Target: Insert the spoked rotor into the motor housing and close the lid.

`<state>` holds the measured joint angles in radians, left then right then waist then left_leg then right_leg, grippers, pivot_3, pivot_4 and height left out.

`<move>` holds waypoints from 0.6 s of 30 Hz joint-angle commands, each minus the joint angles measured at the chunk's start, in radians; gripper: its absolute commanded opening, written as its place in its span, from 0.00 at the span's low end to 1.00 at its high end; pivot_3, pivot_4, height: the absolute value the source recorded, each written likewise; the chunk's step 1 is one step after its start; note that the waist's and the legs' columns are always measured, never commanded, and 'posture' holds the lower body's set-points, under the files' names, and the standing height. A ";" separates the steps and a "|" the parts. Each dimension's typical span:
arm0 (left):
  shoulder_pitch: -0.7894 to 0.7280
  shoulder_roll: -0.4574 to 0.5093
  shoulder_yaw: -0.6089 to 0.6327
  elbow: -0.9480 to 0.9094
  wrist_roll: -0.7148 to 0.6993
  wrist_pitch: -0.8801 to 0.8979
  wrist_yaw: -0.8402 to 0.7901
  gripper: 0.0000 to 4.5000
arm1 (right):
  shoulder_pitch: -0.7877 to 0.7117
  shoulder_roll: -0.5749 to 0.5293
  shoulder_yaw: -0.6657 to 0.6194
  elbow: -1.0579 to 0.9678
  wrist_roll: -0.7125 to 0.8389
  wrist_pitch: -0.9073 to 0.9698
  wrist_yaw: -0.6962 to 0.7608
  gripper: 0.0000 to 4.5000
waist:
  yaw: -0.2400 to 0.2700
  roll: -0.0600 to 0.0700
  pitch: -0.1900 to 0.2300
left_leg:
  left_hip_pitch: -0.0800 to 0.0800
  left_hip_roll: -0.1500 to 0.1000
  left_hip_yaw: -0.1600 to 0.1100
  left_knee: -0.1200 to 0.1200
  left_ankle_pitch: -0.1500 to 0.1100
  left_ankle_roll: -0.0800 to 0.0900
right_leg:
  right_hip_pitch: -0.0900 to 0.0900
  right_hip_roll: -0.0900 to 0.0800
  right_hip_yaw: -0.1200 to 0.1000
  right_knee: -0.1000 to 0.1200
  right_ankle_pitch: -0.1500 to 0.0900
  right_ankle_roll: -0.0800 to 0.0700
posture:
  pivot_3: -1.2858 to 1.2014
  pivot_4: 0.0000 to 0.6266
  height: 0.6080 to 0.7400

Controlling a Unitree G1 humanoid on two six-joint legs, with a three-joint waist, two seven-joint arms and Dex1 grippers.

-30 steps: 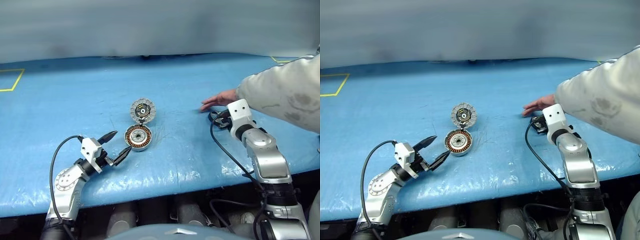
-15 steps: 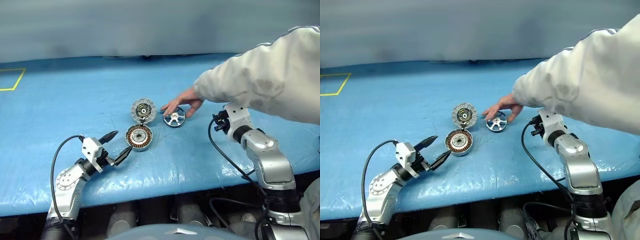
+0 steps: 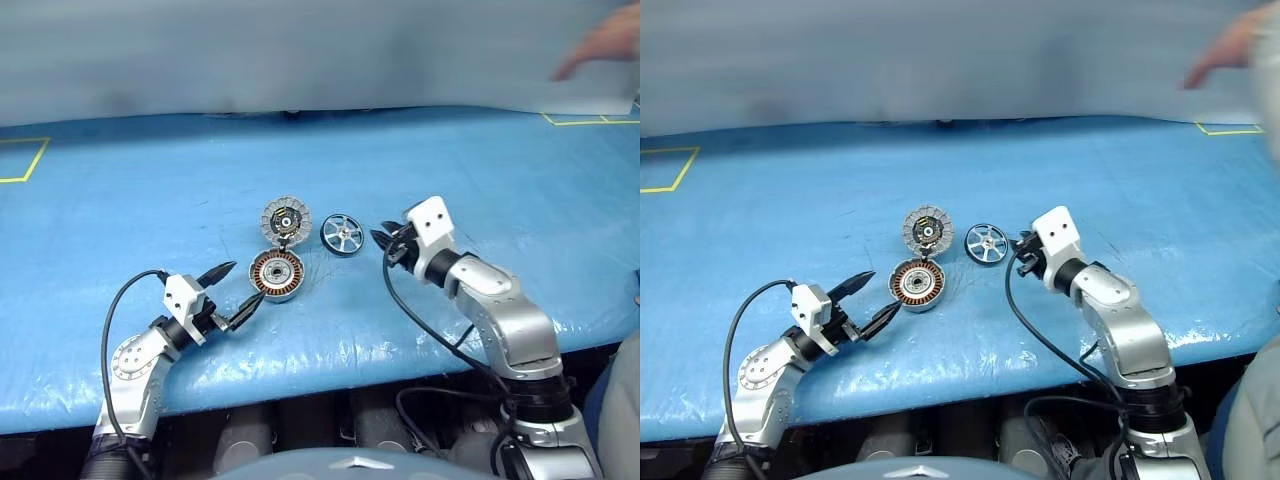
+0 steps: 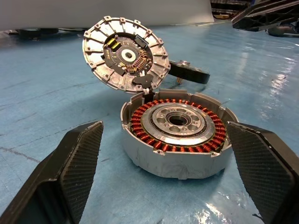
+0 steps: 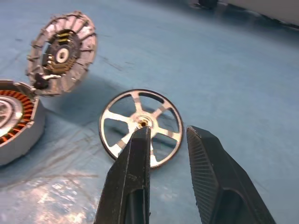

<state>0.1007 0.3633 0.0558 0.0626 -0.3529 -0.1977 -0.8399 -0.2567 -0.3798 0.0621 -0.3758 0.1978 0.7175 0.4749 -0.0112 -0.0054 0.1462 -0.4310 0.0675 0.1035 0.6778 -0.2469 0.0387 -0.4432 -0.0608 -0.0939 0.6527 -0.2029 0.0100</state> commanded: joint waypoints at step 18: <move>0.024 0.007 0.011 -0.024 0.008 -0.013 0.026 1.00 | -0.160 0.055 0.135 0.391 -0.109 -0.216 0.027 0.28 | -0.001 0.000 0.000 | 0.001 0.000 0.000 0.004 0.000 0.000 | -0.001 0.000 0.000 0.006 0.000 0.000 | 0.52 0.24 1.00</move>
<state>0.1252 0.3639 0.0563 0.0630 -0.3517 -0.1997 -0.8199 -0.3934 -0.3266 0.1931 0.0118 0.1014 0.5324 0.5028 -0.0119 -0.0053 0.1462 -0.4303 0.0673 0.1039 0.6816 -0.2467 0.0384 -0.4437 -0.0609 -0.0939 0.6588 -0.2032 0.0095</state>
